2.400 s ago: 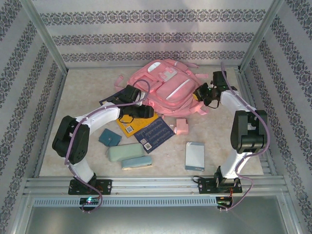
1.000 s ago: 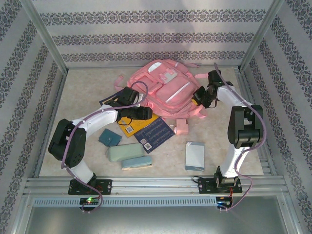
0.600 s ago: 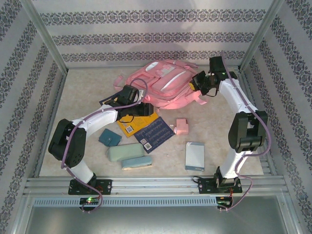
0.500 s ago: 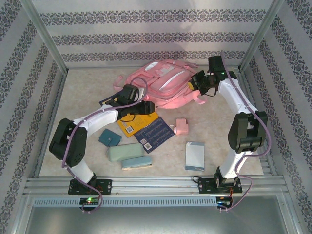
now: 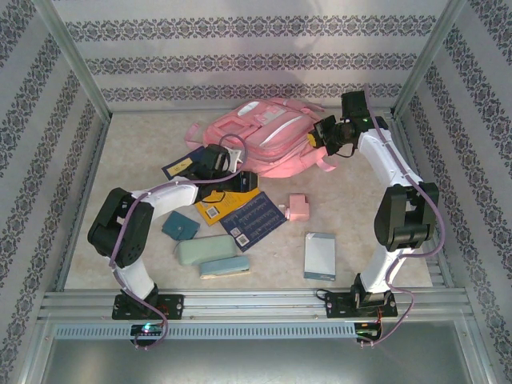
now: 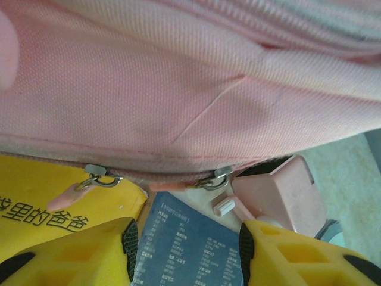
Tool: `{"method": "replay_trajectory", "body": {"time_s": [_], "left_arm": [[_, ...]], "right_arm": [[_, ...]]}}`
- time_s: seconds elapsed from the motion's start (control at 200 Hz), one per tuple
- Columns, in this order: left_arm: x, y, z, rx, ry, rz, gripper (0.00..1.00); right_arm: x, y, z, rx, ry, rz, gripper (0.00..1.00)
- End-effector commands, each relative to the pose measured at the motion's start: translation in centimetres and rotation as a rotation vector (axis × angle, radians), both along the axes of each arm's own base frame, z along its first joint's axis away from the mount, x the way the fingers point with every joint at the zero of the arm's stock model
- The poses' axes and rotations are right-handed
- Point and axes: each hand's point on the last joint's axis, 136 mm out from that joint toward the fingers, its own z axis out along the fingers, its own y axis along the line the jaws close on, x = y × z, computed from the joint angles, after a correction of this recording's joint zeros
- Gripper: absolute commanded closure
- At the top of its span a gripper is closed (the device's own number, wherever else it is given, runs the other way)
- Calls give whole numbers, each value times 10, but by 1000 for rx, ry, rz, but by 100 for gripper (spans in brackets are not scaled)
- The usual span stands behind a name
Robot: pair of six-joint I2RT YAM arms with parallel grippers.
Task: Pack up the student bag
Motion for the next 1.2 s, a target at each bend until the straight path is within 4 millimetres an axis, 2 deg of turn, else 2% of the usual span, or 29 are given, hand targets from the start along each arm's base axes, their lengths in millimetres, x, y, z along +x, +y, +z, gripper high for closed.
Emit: {"method": "replay_trajectory", "body": {"time_s": [0.0, 0.325, 0.615, 0.694, 0.914, 0.994, 1.194], "left_arm": [[10, 1, -5, 25, -84, -40, 50], [29, -14, -14, -16, -85, -50, 52], [39, -18, 2, -39, -156, -45, 55], [40, -15, -1, -12, -159, -42, 64], [34, -7, -4, 38, -144, -47, 95], [30, -6, -1, 36, -139, -51, 99], [20, -7, 7, -9, -83, -35, 98]], "right_arm": [[5, 14, 55, 70, -138, 30, 100], [3, 21, 56, 86, -132, 35, 100], [-1, 26, 44, 89, -112, 45, 100], [-1, 26, 41, 87, -111, 45, 100], [-6, 24, 34, 40, -105, 61, 100], [-10, 26, 29, 22, -98, 67, 100], [-23, 30, 9, -49, -70, 58, 100]]}}
